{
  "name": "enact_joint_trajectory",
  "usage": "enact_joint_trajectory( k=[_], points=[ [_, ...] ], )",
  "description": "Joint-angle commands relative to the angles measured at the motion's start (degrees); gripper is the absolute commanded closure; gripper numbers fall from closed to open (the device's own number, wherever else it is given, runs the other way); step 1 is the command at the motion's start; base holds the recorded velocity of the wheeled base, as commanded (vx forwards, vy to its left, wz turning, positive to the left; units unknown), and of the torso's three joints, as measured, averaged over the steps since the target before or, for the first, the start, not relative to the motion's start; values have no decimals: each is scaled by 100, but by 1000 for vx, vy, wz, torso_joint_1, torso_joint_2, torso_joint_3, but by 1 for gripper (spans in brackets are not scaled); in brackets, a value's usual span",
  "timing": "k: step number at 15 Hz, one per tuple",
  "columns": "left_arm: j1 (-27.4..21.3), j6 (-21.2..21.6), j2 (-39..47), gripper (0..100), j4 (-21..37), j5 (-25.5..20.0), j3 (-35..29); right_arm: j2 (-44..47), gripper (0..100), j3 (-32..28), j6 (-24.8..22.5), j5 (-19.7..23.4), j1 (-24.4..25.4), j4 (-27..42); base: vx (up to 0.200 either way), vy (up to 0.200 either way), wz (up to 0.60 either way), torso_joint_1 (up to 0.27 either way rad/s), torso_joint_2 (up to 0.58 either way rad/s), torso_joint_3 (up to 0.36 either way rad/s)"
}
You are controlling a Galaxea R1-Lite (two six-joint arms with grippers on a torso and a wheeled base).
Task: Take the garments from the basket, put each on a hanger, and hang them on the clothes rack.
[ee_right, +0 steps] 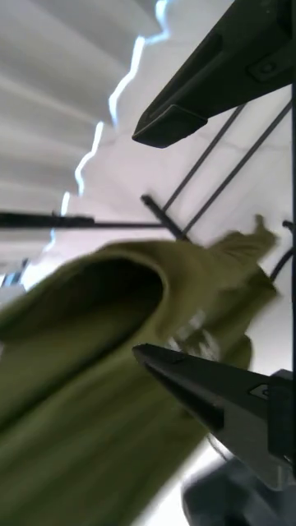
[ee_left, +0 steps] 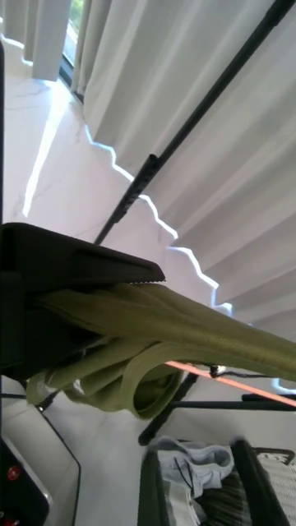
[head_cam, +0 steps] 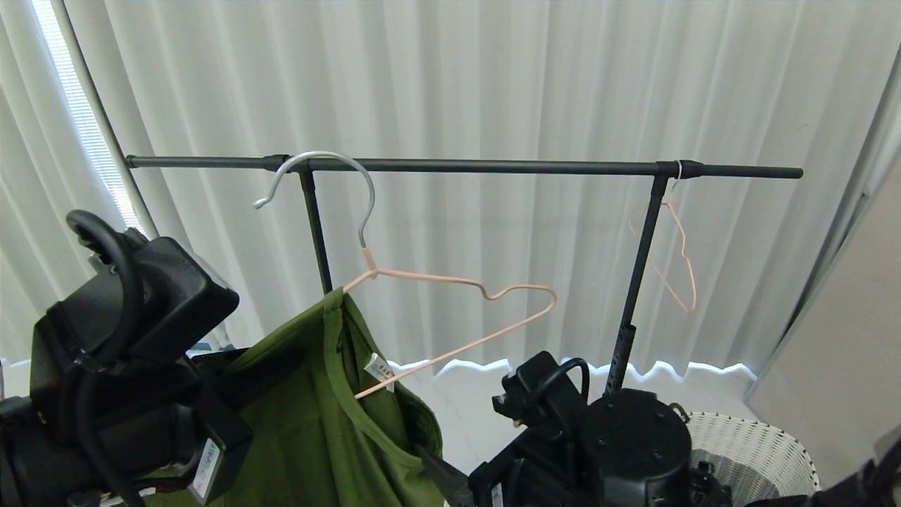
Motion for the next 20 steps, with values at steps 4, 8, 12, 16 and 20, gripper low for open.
enact_joint_trajectory(
  k=[4,8,12,16,20],
  points=[
    [-48,-3,27,100,-1,2,-10,698,0,-471,-1,-65,-236,-4,0,0,0,0,0,0],
    [-48,-3,27,100,-1,-7,7,760,0,-93,-80,-355,-245,31,0,0,0,0,0,0],
    [-40,-12,-25,100,-1,2,227,540,0,724,-475,-575,-719,22,0,0,0,0,0,0],
    [-40,-21,-368,100,-1,-121,649,188,0,926,-835,-584,-1756,22,0,0,0,0,0,0],
    [-40,32,-913,100,8,-236,1194,-84,0,874,-932,-549,-2284,5,0,0,0,0,0,0]
  ],
)
